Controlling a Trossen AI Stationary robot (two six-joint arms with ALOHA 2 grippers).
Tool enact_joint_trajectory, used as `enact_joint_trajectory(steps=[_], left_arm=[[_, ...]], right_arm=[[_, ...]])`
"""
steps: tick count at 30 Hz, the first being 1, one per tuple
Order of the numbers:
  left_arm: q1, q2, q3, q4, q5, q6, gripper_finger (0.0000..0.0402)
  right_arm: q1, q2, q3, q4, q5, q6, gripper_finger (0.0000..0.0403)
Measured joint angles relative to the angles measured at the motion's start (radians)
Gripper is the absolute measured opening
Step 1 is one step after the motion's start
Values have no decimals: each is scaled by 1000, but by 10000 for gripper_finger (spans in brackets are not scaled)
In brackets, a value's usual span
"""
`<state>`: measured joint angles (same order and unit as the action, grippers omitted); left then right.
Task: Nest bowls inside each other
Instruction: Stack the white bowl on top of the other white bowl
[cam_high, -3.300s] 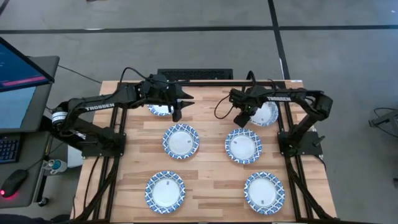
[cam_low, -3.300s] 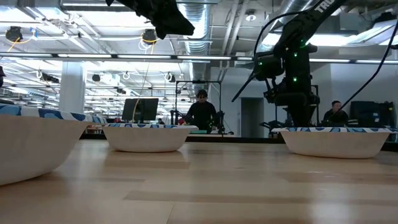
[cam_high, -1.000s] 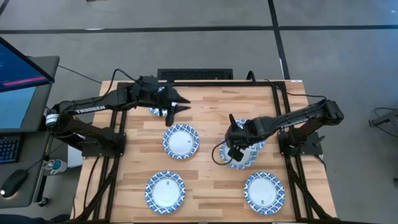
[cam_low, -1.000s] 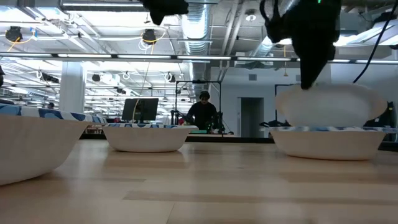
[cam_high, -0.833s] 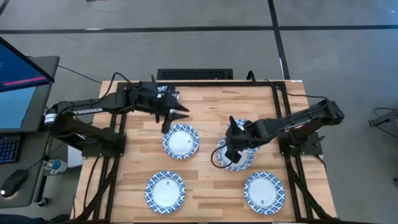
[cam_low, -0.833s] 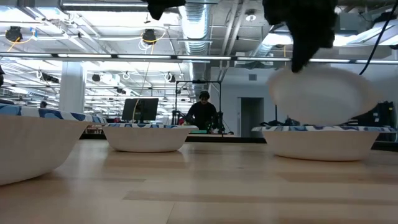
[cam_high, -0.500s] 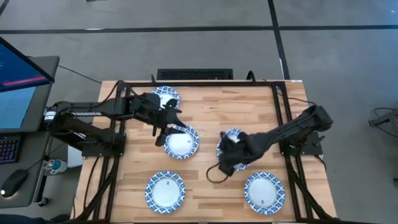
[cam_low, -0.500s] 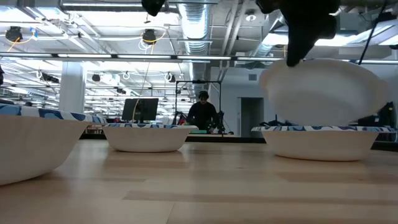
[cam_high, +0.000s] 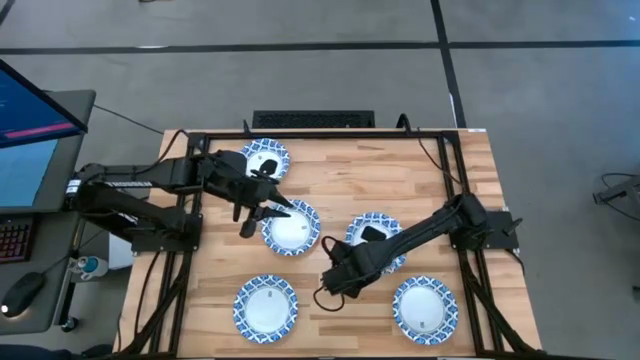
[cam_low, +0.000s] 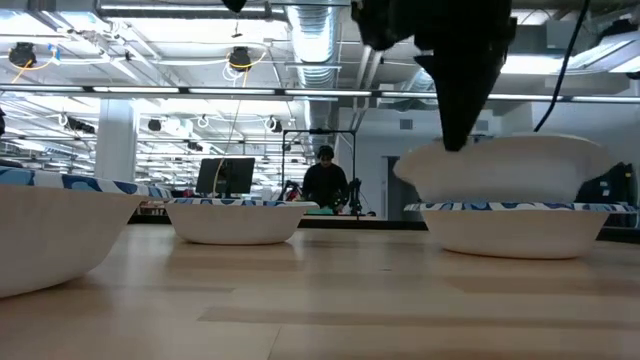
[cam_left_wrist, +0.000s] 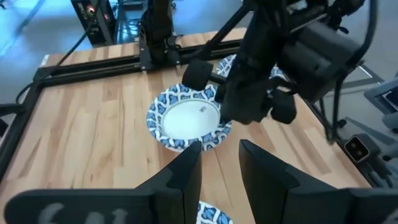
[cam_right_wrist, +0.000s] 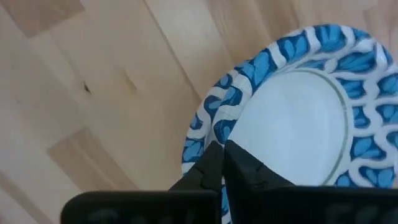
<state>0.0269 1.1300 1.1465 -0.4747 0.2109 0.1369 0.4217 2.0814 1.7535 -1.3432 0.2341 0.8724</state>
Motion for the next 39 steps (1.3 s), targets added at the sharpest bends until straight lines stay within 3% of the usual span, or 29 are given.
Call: enact_joint_trajectory(steps=[18,27,32,39], left_arm=[[0,-31,0,-6,-17,8,100],[0,-31,0,-6,-31,0,100],[0,-31,0,-6,-33,-11,100],[-12,-31,0,-6,-34,-49,100]], right_arm=[[-37,2,-23,-13,-101,-28,83],[-60,2,-23,-18,-102,-35,171],[-57,2,-23,-117,-97,-60,210],[17,-42,-23,-225,-48,-35,204]])
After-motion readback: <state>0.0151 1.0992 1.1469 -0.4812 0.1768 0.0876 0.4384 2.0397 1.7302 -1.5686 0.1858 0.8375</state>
